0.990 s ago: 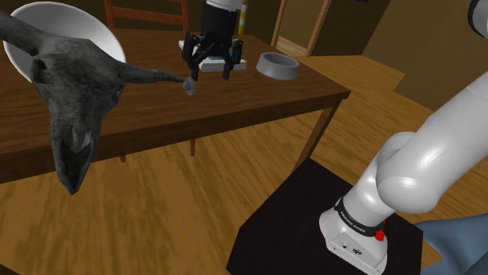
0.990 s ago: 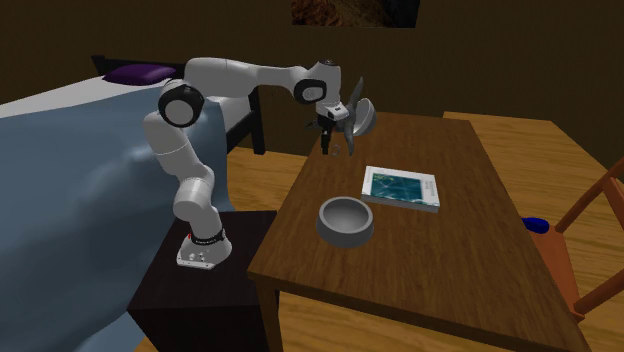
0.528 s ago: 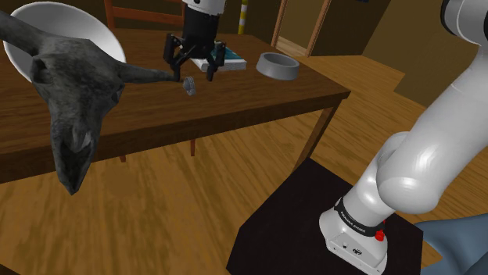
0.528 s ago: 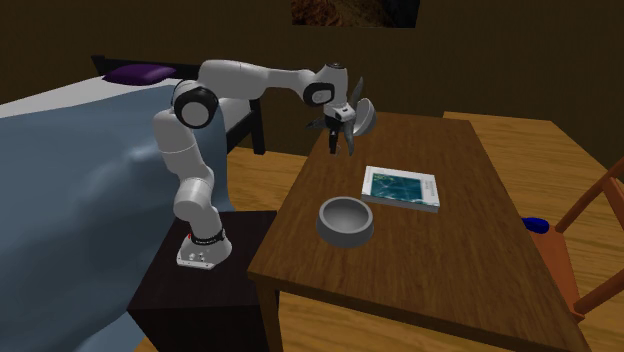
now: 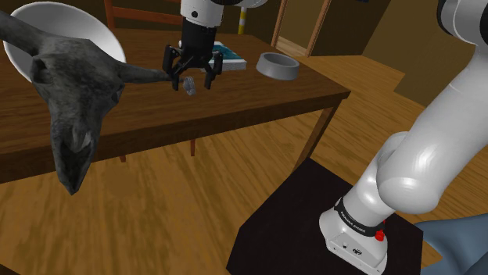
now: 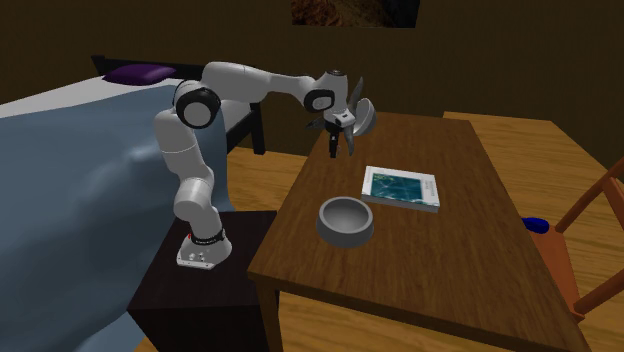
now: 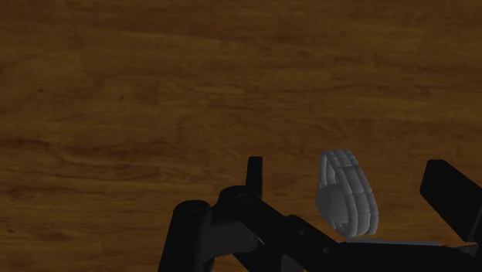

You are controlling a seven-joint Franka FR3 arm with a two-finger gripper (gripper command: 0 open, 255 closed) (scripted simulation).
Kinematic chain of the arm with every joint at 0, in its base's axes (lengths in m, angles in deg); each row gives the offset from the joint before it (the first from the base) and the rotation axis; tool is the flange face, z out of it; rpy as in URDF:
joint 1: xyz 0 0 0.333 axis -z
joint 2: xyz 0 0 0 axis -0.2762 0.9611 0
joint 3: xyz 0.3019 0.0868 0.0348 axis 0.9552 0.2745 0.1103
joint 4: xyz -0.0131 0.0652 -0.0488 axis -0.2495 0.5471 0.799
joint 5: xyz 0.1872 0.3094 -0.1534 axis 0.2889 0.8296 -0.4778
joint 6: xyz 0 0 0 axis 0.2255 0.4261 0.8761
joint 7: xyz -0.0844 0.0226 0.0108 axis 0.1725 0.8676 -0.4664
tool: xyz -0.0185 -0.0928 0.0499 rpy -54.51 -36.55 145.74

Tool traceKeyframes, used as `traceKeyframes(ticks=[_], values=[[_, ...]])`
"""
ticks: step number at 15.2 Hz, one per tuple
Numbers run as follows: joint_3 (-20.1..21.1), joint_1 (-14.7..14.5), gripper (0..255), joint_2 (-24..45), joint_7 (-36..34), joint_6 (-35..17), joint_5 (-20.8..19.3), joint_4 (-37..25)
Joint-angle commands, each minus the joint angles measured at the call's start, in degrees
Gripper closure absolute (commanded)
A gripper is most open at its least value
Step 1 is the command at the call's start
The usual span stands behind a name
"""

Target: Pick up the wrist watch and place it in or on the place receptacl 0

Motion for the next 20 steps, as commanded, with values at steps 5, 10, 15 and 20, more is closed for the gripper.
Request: traceKeyframes(ticks=[5,10,15,20], values=[[0.0,0.0,255,0.0,0.0,0.0,0.0,0.0],[0.0,0.0,255,0.0,0.0,0.0,0.0,0.0],[0.0,0.0,255,-0.2,-0.1,1.5,0.0,-1.3],[-0.1,0.1,255,-0.3,-0.4,5.3,-0.1,-5.0]])
